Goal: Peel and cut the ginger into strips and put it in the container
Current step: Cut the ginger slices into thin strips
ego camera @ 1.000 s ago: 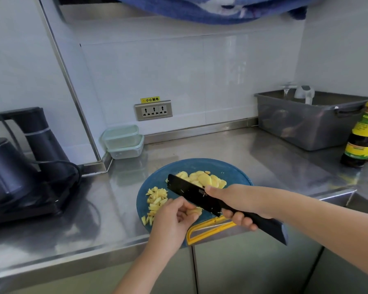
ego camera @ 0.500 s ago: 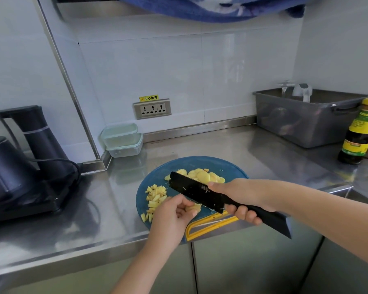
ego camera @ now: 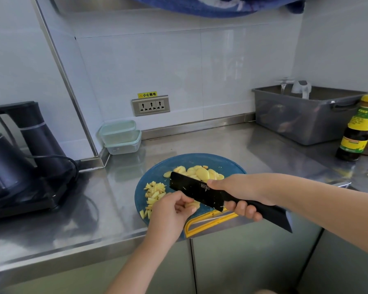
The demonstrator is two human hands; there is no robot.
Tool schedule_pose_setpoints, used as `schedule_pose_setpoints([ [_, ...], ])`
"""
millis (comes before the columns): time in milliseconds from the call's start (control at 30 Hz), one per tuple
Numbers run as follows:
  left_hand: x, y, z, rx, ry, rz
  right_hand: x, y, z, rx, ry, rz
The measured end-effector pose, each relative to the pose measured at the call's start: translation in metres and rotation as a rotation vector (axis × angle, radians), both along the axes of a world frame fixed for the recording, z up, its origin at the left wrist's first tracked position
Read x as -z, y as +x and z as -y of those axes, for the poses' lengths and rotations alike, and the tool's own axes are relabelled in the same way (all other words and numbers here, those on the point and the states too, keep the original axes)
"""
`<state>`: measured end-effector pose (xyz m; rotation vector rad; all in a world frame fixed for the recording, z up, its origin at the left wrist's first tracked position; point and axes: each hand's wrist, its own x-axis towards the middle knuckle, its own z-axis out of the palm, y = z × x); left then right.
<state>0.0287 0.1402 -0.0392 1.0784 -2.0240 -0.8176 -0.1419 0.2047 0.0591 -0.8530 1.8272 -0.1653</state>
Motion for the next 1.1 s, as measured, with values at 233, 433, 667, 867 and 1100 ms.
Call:
schedule_pose_setpoints([
  [233, 0.000, 0.000, 0.000, -0.017, 0.070, -0.067, 0.004, 0.006, 0.001, 0.011, -0.001, -0.025],
  [433, 0.002, 0.001, 0.002, -0.014, 0.063, -0.063, 0.007, 0.009, 0.004, 0.018, 0.042, -0.013],
  [667, 0.007, -0.001, 0.002, -0.019, 0.043, -0.089, 0.012, 0.007, 0.010, -0.017, 0.035, -0.016],
  [867, 0.010, -0.002, 0.004, -0.024, 0.034, -0.100, 0.027, 0.023, 0.018, -0.024, -0.002, -0.148],
  [1100, 0.010, -0.002, 0.005, -0.020, 0.008, -0.095, 0.028, 0.049, 0.032, -0.014, 0.156, -0.276],
])
